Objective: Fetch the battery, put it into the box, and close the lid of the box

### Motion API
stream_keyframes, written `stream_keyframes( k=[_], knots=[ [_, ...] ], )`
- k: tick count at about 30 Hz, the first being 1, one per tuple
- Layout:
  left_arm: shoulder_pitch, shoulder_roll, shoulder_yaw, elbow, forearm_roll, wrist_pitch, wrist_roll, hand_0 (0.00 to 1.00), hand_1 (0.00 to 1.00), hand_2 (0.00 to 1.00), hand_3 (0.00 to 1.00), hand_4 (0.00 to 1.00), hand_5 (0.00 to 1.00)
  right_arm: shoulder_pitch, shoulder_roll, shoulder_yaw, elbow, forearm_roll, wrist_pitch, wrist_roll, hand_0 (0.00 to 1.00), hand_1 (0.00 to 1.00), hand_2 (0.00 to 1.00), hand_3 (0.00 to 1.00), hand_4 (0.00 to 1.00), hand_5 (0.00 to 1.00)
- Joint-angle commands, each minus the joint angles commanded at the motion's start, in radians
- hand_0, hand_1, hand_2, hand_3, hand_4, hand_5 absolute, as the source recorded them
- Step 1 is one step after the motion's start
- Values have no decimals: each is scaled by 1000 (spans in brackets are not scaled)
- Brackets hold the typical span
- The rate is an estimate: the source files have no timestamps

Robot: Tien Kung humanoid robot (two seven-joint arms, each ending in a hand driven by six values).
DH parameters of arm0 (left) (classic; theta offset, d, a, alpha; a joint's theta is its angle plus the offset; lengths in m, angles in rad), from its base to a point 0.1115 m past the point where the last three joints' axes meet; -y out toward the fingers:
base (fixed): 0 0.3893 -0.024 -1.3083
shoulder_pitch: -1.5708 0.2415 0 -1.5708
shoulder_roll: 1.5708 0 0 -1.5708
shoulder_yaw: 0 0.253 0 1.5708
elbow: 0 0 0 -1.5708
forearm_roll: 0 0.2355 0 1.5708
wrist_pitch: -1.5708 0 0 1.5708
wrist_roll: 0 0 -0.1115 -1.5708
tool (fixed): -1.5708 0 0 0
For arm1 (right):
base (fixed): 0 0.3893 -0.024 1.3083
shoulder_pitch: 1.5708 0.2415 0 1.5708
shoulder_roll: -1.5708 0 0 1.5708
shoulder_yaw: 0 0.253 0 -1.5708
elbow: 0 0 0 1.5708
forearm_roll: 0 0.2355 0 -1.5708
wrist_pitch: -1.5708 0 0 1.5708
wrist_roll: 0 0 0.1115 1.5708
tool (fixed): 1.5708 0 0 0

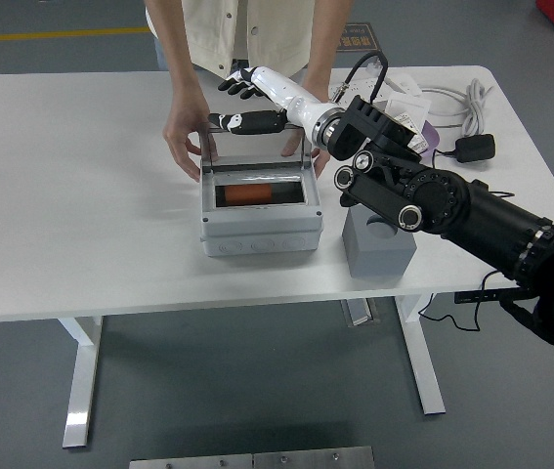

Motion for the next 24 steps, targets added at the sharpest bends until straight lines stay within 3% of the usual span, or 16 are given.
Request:
stream_keyframes(
  k=[14,24],
  knots=[
    [5,0,8,0,-11,1,-3,573,587,504,555,523,2,-17,-1,-31,-18,11,-5,6,910,826,845,822,824,600],
    [10,-4,17,0,-23,2,-6,573,587,504,555,523,2,-44,-11,-56,10,-13,-8,5,913,826,841,822,846,645]
  ],
)
